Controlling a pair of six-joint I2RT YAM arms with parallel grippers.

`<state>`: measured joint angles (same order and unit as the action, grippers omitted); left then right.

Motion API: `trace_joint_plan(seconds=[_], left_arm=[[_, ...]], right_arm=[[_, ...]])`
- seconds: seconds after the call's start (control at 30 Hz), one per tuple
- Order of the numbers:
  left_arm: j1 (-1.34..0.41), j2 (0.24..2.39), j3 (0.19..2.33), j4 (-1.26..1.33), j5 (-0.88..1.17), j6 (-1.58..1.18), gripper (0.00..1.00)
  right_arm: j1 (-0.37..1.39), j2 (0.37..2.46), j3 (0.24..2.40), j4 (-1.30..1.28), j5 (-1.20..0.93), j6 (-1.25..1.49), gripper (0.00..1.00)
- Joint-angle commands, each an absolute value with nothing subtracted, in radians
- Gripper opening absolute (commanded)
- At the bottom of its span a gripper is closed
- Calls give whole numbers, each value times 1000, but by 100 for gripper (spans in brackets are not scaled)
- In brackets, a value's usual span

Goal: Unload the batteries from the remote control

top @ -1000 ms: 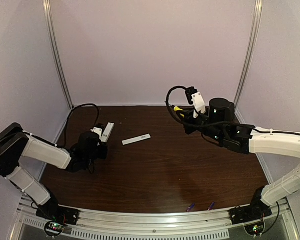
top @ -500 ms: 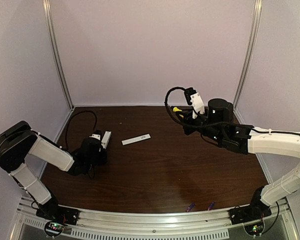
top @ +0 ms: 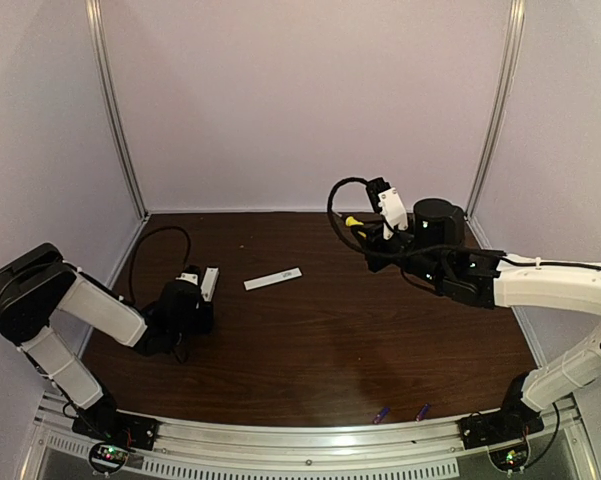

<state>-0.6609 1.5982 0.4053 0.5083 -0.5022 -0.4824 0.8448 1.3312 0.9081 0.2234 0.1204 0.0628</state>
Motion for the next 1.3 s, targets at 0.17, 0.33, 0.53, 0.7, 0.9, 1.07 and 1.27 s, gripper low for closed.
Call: trace_joint_plan(seconds=[0.17, 0.33, 0.53, 0.7, 0.9, 1.07, 1.27], left_arm=[[-658, 1529, 398, 493, -532, -474, 83], [-658, 1466, 458, 374, -511, -434, 89], [-658, 1390, 590, 228, -484, -395, 97], [-658, 1296, 621, 240, -435, -329, 97], [-658, 1210, 663, 224, -298, -239, 97], [-658, 1183, 736, 171, -161, -193, 97], [-661, 1185, 837, 33, -8, -107, 92]], right_arm=[[841, 1319, 880, 219, 142, 39, 0], [838, 1302, 872, 211, 161, 22, 0], [830, 1279, 864, 196, 173, 14, 0], [825, 1256, 867, 164, 156, -2, 0], [821, 1243, 885, 104, 67, -41, 0], [821, 1249, 923, 26, -54, -71, 0], [821, 1254, 981, -84, -134, -97, 0]])
